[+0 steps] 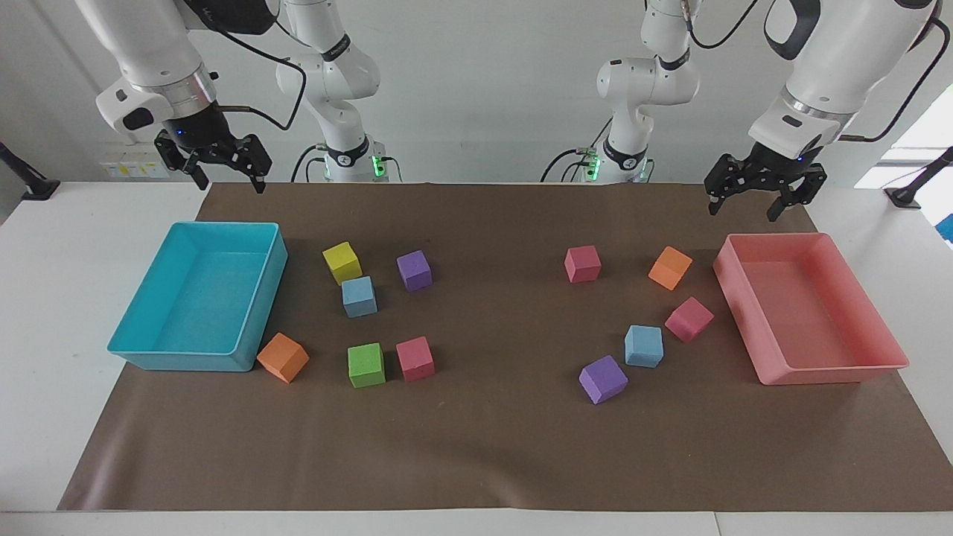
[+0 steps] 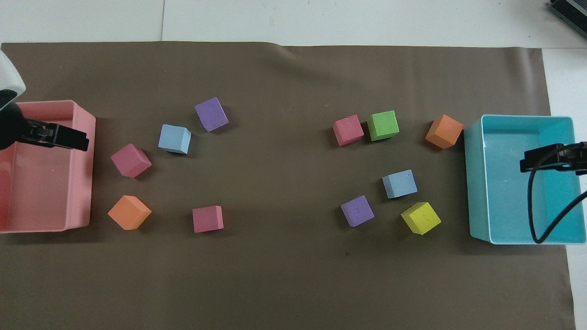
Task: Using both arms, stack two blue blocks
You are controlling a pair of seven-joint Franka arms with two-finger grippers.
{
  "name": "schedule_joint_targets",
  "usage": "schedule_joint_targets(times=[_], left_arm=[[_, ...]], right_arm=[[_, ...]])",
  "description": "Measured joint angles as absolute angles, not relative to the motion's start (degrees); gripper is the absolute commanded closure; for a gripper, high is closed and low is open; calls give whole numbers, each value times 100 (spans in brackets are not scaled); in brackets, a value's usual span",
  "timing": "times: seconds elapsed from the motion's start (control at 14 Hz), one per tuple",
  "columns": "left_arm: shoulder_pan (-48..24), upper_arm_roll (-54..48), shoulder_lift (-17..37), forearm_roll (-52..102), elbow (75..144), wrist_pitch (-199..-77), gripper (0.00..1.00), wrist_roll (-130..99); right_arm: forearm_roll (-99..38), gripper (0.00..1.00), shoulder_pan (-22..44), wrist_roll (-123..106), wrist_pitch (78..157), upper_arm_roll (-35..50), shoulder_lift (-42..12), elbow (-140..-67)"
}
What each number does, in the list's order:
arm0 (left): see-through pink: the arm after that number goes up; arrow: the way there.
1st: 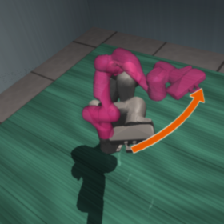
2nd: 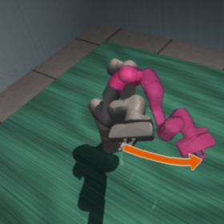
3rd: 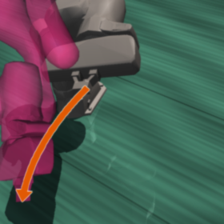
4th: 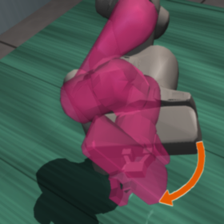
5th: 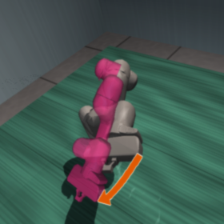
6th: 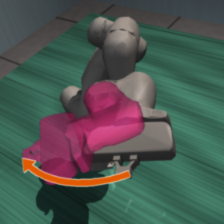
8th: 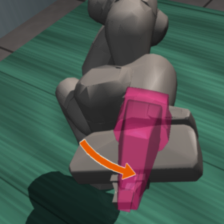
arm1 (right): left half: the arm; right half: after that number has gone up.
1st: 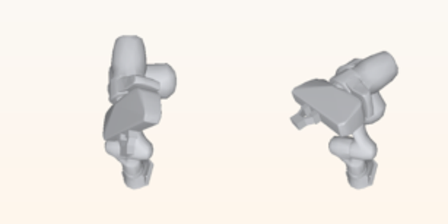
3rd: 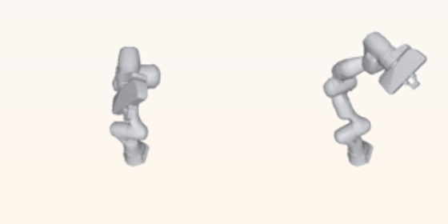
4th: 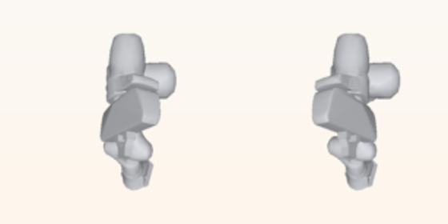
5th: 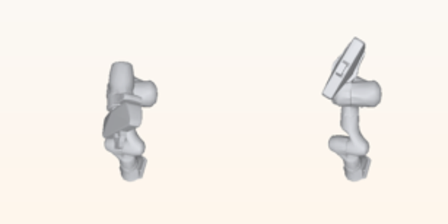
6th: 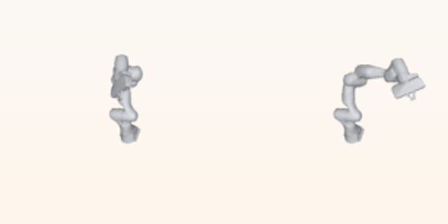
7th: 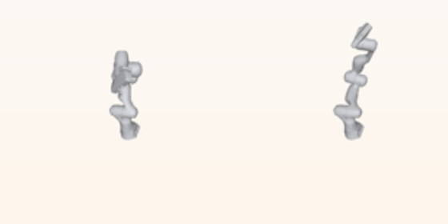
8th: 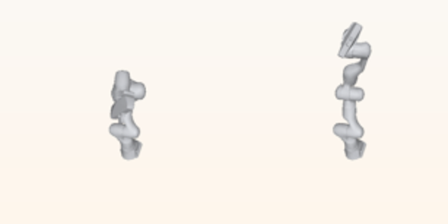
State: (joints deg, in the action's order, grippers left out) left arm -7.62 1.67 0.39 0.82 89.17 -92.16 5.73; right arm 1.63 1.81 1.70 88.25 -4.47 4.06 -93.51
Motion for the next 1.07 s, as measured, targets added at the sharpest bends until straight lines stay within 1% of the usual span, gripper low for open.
schedule_joint_targets(times=[0.93,1.0,1.07], left_arm=[[-762,167,39,82,8917,-9216,0,573],[-762,167,39,82,8917,-9216,0,573],[-762,167,39,82,8917,-9216,0,573]], right_arm=[[63,0,191,170,8825,-412,406,-9388],[4,0,196,170,8871,-399,405,-9443],[-37,0,236,170,9127,-387,398,-9575]])
